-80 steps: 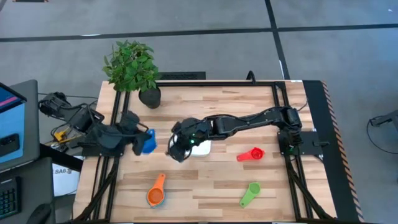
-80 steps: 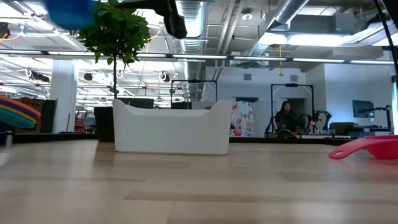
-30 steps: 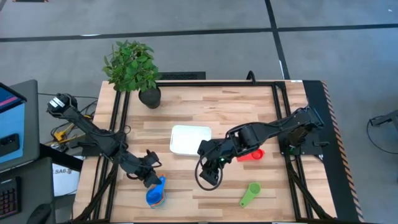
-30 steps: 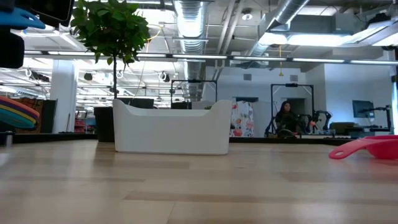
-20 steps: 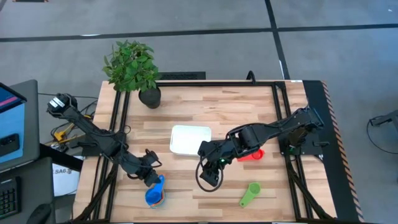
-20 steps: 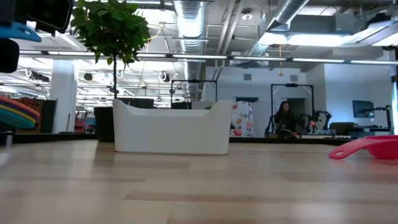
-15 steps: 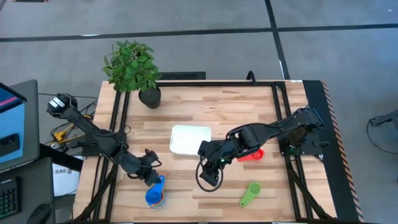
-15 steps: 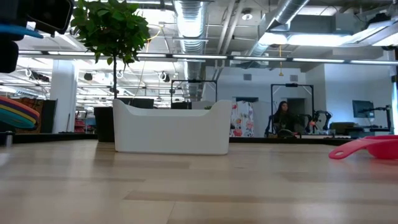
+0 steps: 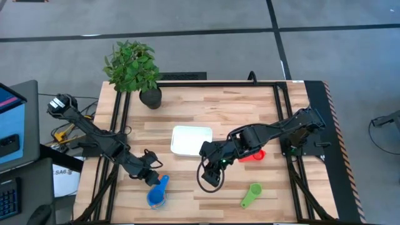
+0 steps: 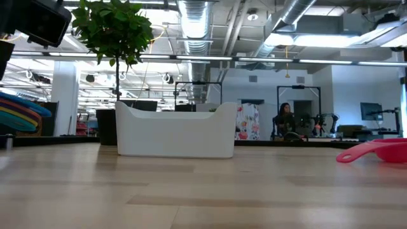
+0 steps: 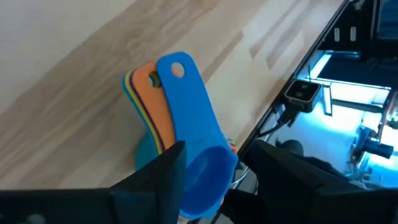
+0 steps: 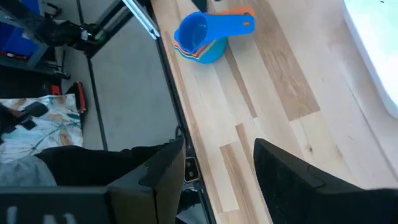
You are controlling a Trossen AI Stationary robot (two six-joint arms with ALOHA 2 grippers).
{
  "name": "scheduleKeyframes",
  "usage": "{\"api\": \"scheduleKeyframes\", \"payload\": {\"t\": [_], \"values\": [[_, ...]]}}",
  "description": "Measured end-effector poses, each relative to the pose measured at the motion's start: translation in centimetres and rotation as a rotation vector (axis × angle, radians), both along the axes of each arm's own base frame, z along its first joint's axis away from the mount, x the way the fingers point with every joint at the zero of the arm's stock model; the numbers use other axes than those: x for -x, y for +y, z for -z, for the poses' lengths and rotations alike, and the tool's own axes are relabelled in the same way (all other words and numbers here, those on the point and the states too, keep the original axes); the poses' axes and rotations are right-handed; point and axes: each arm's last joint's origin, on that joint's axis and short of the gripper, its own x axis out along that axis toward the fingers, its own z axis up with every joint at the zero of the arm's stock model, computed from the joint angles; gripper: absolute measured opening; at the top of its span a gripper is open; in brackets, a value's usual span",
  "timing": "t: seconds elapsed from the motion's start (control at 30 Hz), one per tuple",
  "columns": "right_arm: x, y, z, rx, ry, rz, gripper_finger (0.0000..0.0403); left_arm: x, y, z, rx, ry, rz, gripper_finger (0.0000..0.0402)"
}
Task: Nest measuring cups in basket
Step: Stack the blue measuring cup into the orange measuring cup
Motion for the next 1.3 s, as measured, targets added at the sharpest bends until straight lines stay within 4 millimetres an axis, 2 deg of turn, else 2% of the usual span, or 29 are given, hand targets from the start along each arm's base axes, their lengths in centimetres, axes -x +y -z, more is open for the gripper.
{"api": "scheduleKeyframes", "payload": {"t": [0.1, 0.23, 0.37, 0.53, 0.63, 0.77, 0.83, 1.07, 1.17, 1.3], "values": [[0.4, -0.1, 0.4, 0.051, 0.042, 0.027, 0.0212, 0.1, 0.1, -0.6, 0.001, -0.026, 0.004, 0.0179], [1.0, 0.0, 1.7, 0.168, 0.093, 0.109, 0.021, 0.1, 0.5, -2.4, -0.06, -0.149, -0.054, 0.018], [1.0, 0.7, 4.2, 0.156, 0.126, 0.121, 0.0205, 0.4, 1.2, -3.8, -0.159, -0.231, -0.127, 0.0181], [0.1, 1.0, 7.2, 0.037, 0.059, 0.124, 0.0198, 1.0, 1.4, -3.2, -0.24, -0.178, -0.037, 0.0181], [-1.4, 0.2, 9.2, -0.037, -0.005, 0.186, 0.0189, 1.6, 1.3, -2.5, -0.263, -0.096, 0.054, 0.0181], [-4.5, -0.5, 14.4, -0.035, 0.088, 0.17, 0.0166, 2.4, 1.2, -1.9, -0.344, -0.046, 0.218, 0.0173], [-6.0, 0.0, 16.0, -0.038, 0.101, 0.145, 0.0154, 2.8, 1.4, -1.5, -0.385, -0.002, 0.248, 0.0163], [-10.7, 1.4, 18.2, -0.051, 0.045, 0.11, 0.012, 3.4, 1.9, 0.7, -0.47, 0.123, 0.257, 0.012], [-12.5, 1.2, 18.5, -0.055, 0.016, 0.116, 0.0113, 3.2, 1.8, 1.7, -0.487, 0.118, 0.287, 0.0105], [-14.1, 0.8, 18.8, -0.051, -0.013, 0.125, 0.0111, 2.7, 1.4, 2.0, -0.506, 0.073, 0.321, 0.009]]}}
